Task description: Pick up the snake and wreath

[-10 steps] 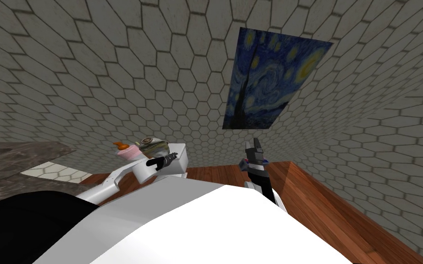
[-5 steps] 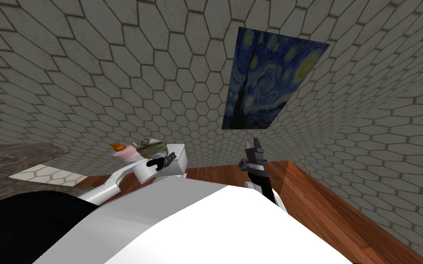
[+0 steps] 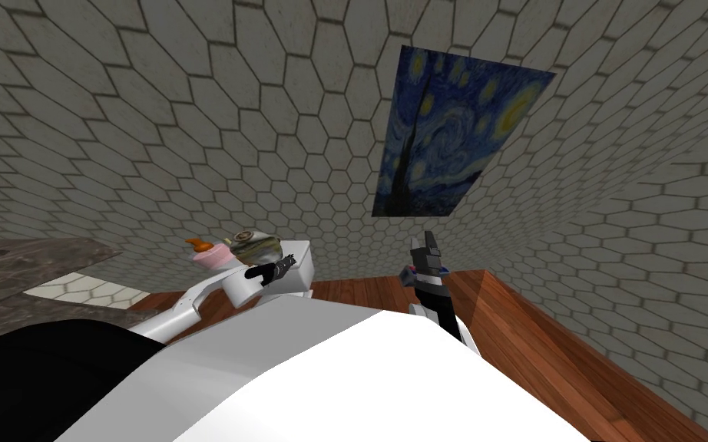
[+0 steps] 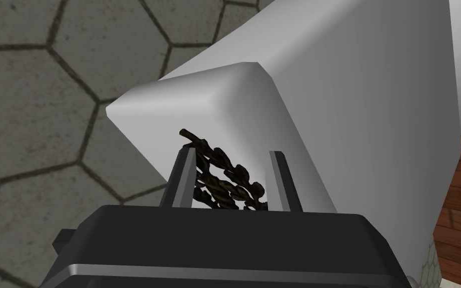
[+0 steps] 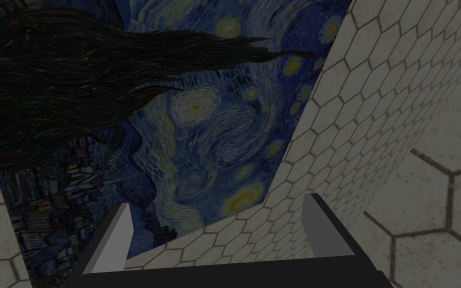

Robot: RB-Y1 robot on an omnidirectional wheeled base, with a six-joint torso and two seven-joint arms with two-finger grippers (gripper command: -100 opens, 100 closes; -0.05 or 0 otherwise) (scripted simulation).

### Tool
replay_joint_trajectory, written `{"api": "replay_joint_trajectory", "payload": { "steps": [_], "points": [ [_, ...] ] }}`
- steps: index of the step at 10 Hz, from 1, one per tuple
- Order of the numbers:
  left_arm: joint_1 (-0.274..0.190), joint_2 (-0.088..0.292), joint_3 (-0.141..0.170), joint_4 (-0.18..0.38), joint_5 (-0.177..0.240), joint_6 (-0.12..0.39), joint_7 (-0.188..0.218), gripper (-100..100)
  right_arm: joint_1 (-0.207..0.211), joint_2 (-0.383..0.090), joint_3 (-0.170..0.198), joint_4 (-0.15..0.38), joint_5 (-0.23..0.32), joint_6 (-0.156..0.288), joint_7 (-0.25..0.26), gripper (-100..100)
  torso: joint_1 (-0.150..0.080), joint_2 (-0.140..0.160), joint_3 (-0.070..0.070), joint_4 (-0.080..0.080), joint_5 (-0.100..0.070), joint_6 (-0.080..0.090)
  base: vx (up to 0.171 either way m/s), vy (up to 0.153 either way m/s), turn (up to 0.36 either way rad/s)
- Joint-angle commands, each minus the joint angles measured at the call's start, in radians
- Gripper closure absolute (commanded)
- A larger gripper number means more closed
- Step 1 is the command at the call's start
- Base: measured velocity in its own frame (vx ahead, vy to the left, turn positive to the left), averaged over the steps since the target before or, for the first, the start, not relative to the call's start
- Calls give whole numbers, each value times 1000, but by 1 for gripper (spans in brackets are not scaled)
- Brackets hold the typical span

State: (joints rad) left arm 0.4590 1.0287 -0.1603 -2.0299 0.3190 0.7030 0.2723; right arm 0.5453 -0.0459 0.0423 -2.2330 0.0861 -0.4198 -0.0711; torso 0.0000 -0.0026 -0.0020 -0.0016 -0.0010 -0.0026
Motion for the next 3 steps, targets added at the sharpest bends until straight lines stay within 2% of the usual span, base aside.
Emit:
{"api": "replay_joint_trajectory", "payload": {
  "steps": [1,2,3],
  "points": [
    [7,18,4,-29,7,19,9,100,0,0,0,0,0,0,0,0,0,0,0,0,0,0,-28,4,80],
    [2,12,2,-15,6,9,4,100,0,0,0,0,0,0,0,0,0,1,0,0,0,0,-13,1,11],
    [2,13,2,-16,7,11,5,0,0,0,0,0,0,0,0,0,-1,0,0,0,0,1,0,0,0]
  ]
}}
